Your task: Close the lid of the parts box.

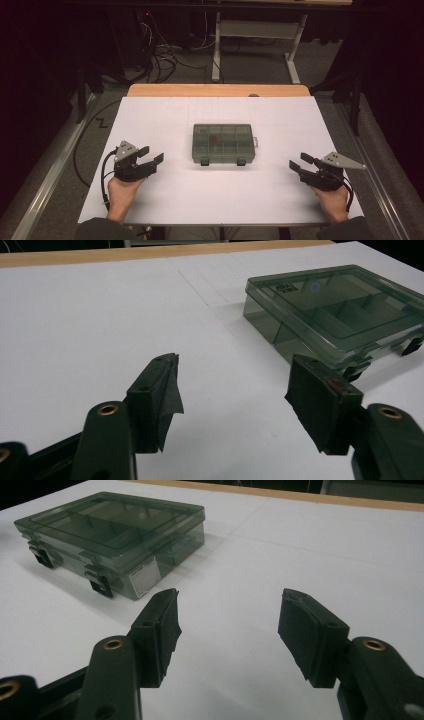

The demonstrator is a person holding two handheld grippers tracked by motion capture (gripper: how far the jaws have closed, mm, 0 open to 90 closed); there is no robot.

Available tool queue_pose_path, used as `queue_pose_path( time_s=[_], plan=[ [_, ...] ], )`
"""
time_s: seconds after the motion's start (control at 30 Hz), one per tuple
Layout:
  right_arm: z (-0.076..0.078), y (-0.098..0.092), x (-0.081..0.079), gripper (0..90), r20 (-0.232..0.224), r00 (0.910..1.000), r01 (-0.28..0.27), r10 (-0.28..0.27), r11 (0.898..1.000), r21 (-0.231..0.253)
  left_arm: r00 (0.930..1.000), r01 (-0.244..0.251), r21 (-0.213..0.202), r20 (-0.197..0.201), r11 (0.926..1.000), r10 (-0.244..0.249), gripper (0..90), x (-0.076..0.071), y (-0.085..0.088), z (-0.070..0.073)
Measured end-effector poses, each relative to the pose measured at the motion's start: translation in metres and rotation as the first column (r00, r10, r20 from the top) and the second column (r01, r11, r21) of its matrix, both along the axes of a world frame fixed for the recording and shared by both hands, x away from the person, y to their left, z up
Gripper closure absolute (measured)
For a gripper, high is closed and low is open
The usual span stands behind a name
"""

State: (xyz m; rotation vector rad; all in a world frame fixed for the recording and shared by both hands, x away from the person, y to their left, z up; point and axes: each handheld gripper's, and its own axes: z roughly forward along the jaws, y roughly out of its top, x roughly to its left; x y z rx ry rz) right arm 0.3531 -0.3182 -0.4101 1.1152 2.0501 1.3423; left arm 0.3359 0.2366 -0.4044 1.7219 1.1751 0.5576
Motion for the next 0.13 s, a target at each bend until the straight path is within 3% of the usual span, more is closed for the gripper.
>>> queue_pose_path(
  time_s=[0.13],
  plan=[
    [0.0006,-0.0005,-0.0004,41.5,0.015,0.9999,-0.001,0.001,1.000,0.009,1.0000,0.005,0.004,0.003,1.0000,-0.005,36.8,-0.0003,-0.0006,0.0001]
  ],
)
